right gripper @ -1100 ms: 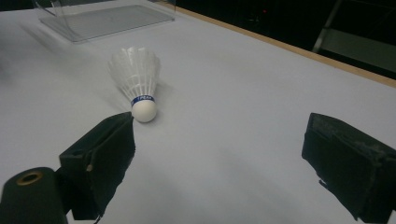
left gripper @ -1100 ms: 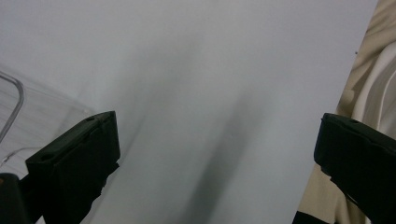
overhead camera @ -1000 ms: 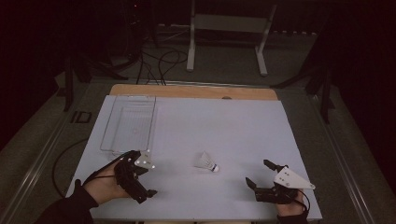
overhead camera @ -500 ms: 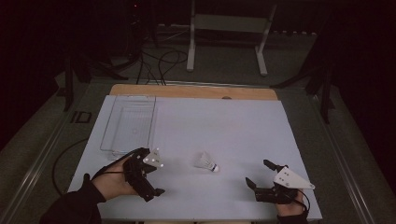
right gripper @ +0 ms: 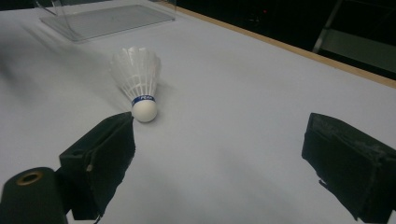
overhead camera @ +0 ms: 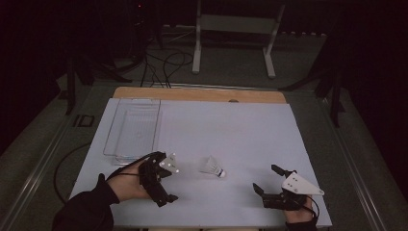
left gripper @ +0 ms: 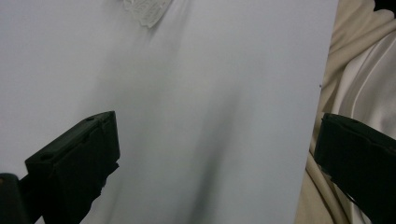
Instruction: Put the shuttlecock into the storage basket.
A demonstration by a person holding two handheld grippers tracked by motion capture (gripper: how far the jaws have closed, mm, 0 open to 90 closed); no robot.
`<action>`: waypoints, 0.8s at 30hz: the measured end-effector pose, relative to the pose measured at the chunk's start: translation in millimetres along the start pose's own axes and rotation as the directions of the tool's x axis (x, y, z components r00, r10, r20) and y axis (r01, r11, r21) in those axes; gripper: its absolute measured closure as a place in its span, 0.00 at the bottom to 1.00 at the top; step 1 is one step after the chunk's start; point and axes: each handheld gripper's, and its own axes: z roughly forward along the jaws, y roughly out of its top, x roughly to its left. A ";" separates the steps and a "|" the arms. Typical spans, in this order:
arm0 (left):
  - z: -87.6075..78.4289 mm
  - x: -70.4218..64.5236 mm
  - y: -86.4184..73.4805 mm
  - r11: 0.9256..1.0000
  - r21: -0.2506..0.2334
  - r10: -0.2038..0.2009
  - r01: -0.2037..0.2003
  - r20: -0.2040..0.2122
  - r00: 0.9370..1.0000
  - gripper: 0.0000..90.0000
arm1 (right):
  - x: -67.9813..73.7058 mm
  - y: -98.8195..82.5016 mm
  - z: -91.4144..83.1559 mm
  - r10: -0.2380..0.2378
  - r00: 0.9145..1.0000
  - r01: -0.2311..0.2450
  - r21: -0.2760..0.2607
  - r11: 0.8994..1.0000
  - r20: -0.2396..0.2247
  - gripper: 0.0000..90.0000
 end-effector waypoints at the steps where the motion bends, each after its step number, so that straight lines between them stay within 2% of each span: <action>1: 0.7 0.6 1.8 1.000 0.001 0.003 -0.003 0.002 1.000 0.01 | 0.0 0.0 0.0 0.000 1.000 0.000 0.001 1.000 -0.001 0.10; 7: 5.1 0.5 9.7 1.000 0.013 0.018 -0.019 0.002 1.000 0.01 | -0.3 -0.1 -0.1 0.001 1.000 -0.001 0.000 1.000 -0.002 0.10; 9: 8.0 2.2 15.8 0.999 0.030 0.038 -0.039 0.007 0.999 0.01 | -0.3 -0.1 -0.4 0.001 1.000 -0.001 0.001 1.000 -0.001 0.10; 12: 8.1 4.1 21.4 0.999 0.019 0.041 -0.042 0.019 0.999 0.01 | -0.1 0.2 -0.9 -0.002 1.000 0.002 0.000 1.000 0.001 0.10; 17: 11.2 3.7 31.6 0.997 0.027 0.068 -0.068 0.002 0.998 0.01 | -0.1 -0.1 -0.5 0.000 1.000 0.000 0.000 1.000 -0.002 0.10; 21: 16.3 4.5 38.2 0.996 0.028 0.087 -0.087 0.014 0.996 0.01 | 0.0 0.1 -0.9 0.000 1.000 0.000 -0.002 1.000 -0.003 0.10; 24: 19.6 6.7 42.2 0.996 0.022 0.086 -0.087 0.023 0.996 0.01 | -0.1 0.0 -0.9 0.002 1.000 -0.002 -0.002 1.000 -0.003 0.10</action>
